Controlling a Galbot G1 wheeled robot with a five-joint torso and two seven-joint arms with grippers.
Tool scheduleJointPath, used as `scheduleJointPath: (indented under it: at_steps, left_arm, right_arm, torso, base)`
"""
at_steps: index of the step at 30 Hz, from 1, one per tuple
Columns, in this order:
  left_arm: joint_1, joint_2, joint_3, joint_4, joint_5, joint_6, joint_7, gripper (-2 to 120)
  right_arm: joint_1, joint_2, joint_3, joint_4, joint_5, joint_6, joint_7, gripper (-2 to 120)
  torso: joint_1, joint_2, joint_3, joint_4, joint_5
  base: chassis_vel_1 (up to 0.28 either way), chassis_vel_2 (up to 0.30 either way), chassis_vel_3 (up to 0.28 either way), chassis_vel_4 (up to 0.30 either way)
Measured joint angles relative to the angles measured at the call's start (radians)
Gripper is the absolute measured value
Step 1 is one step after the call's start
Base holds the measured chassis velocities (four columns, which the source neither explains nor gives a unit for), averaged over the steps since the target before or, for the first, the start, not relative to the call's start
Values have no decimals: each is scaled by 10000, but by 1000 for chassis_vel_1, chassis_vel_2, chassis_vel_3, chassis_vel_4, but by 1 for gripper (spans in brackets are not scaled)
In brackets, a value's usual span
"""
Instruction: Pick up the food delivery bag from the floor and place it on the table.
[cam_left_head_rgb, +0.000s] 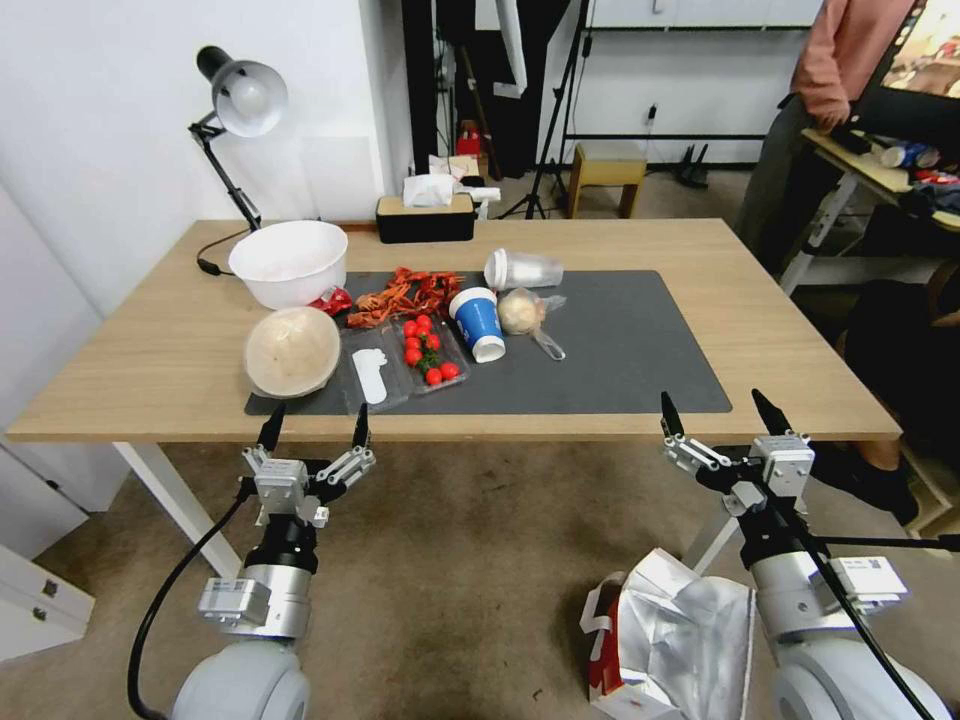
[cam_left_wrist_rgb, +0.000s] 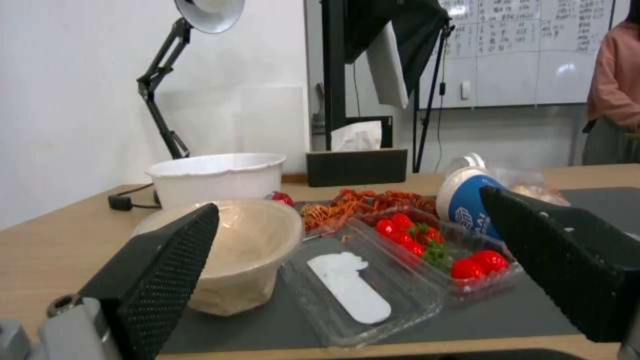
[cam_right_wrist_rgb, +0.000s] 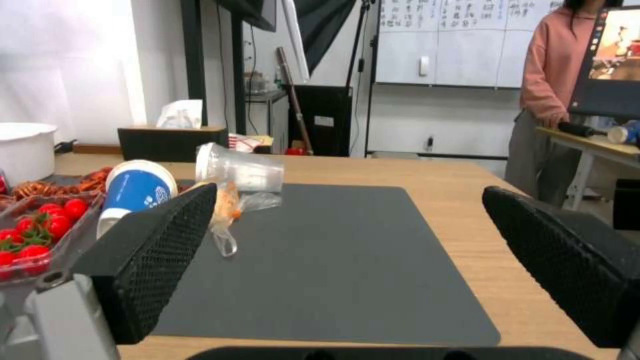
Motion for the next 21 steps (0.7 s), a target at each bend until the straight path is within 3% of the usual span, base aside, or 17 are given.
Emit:
scheduleJointPath:
  at_steps: [21]
  left_arm:
    - [70, -23, 83, -23, -107, 58, 112, 97]
  right_arm:
    - [-26, 37, 46, -59, 76, 121, -21, 100]
  torso:
    - [-459, -1038, -582, 0, 0]
  base:
    - [0, 0, 0, 0]
